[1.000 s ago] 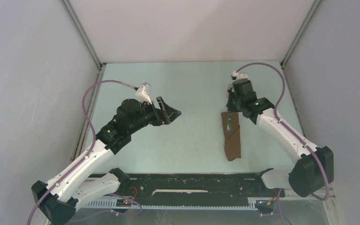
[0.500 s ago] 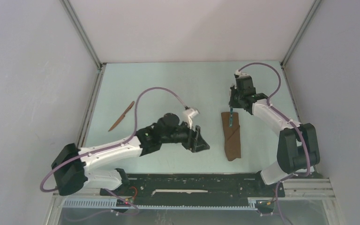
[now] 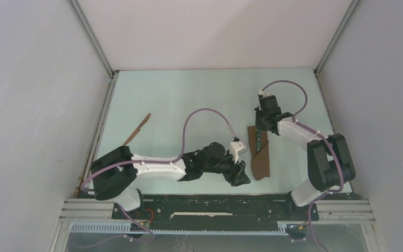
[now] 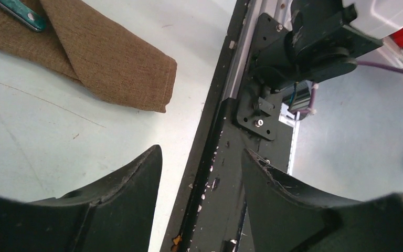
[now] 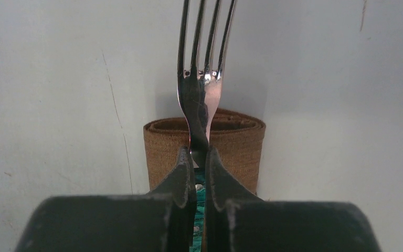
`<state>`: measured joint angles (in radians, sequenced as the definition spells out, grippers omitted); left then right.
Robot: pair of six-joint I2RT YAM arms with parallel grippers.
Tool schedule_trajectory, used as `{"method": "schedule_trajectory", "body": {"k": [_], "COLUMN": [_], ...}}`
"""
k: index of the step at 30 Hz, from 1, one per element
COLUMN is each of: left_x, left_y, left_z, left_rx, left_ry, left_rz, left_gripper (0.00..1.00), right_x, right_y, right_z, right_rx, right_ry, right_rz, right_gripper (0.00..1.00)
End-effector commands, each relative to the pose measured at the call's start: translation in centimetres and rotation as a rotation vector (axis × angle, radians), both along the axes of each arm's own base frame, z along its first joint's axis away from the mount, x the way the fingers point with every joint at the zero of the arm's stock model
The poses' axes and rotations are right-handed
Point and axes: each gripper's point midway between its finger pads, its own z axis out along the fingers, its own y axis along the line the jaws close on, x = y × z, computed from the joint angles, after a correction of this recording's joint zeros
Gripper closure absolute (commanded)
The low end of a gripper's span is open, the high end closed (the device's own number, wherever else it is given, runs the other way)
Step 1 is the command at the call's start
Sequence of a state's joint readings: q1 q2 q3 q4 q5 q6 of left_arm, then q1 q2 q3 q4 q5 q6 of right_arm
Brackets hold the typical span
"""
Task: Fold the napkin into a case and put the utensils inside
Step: Insert the fork into the folded napkin.
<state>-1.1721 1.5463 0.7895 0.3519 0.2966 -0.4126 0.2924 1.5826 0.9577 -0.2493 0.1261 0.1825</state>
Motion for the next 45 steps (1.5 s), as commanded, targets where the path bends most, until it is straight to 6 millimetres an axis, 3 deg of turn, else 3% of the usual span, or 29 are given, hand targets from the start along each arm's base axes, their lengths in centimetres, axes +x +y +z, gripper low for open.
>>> {"method": "schedule_trajectory", "body": {"k": [1, 7, 16, 31, 39, 45], "left_x": [0.9, 1.4, 1.7, 2.4, 3.1, 3.1], "left_y": [-1.9, -1.3, 1.2, 6.0, 8.4, 9.0], "left_z": [1.4, 0.4, 0.1, 6.9, 8.8, 8.7], "left_rx": [-0.069, -0.059, -0.051, -0.153, -0.181, -0.188], "left_ry": [-0.106, -0.103, -0.105, -0.193, -0.235, -0.234], "left_rz": [0.004, 0.054, 0.133, 0.254, 0.325, 0.327], "left_gripper": [0.36, 0.37, 0.37, 0.37, 0.37, 0.35], "right_x": [-0.4, -2.5, -5.2, -7.7, -8.6, -9.5], "right_y": [0.7, 1.3, 2.4, 2.5, 2.4, 2.1], "right_z": [1.0, 1.3, 1.3, -0.3, -0.4, -0.6], "right_rx": [-0.016, -0.019, -0.026, -0.022, -0.011, -0.022], "right_ry": [-0.055, -0.052, -0.011, 0.059, 0.114, 0.16], "right_rz": [0.008, 0.0, 0.027, 0.062, 0.055, 0.04], "right_gripper": [1.0, 1.0, 1.0, 1.0, 0.97, 0.96]}}
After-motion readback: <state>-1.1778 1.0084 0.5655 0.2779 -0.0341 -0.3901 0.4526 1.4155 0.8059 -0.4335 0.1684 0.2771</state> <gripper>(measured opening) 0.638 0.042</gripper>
